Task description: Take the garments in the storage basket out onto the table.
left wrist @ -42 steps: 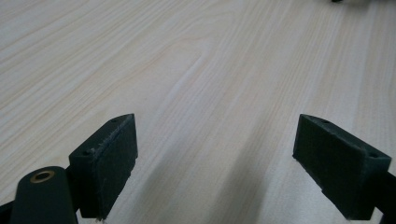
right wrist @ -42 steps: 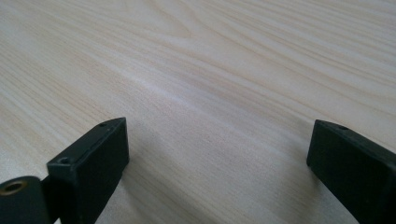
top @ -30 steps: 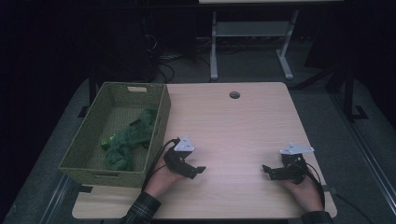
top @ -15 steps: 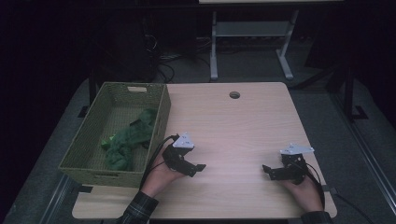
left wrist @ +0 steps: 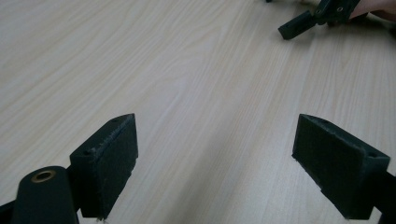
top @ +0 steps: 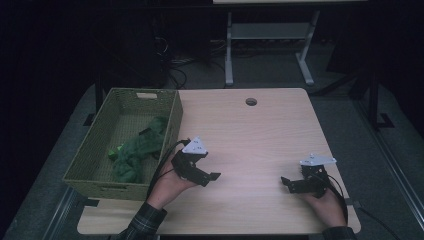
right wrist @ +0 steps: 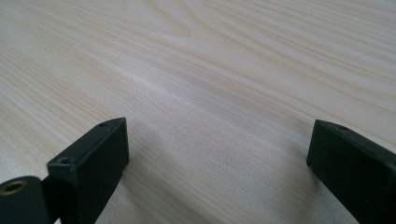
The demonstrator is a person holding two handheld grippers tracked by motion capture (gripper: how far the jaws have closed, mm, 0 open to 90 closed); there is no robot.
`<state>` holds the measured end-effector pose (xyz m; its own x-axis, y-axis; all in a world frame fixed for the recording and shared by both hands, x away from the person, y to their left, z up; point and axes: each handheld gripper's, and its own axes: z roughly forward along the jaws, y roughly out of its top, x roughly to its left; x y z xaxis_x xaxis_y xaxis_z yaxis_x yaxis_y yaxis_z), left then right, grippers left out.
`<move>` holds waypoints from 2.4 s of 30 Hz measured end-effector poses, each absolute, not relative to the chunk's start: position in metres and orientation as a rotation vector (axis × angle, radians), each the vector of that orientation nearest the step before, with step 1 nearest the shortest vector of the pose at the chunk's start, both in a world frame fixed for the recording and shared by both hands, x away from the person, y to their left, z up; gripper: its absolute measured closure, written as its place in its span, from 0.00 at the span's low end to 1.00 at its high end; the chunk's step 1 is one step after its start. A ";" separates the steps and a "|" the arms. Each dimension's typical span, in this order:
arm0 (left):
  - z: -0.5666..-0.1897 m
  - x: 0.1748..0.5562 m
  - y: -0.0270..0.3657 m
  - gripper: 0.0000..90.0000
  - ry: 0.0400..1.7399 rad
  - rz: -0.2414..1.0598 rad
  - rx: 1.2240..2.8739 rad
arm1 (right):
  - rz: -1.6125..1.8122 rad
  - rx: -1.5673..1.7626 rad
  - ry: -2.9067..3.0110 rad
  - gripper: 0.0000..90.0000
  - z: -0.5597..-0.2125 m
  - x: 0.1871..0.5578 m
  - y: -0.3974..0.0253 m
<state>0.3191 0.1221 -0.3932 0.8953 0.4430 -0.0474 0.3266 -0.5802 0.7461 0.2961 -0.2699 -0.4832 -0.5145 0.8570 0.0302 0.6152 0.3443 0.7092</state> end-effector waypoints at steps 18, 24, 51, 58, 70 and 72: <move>-0.361 0.328 0.137 0.15 0.546 0.234 2.247 | 0.966 1.302 2.263 0.06 -0.483 0.296 -0.270; -0.353 0.334 0.148 0.15 0.569 0.264 2.250 | 0.966 1.302 2.263 0.06 -0.483 0.296 -0.270; -0.336 0.346 0.206 0.16 0.702 0.359 2.227 | 0.965 1.300 2.263 0.06 -0.483 0.296 -0.270; -0.336 0.347 0.221 0.16 0.740 0.384 2.221 | 0.966 1.296 2.263 0.06 -0.483 0.296 -0.270; -0.337 0.350 0.255 0.24 0.813 0.433 2.198 | 0.967 1.296 2.263 0.06 -0.483 0.296 -0.270; -0.336 0.350 0.262 0.25 0.824 0.446 2.196 | 0.967 1.297 2.263 0.06 -0.483 0.296 -0.270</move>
<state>0.3504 0.2622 -0.3360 0.7339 0.6765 0.0608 0.4206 -0.5229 0.7414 0.2957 -0.2700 -0.4833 -0.5151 0.8567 0.0277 0.6121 0.3450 0.7115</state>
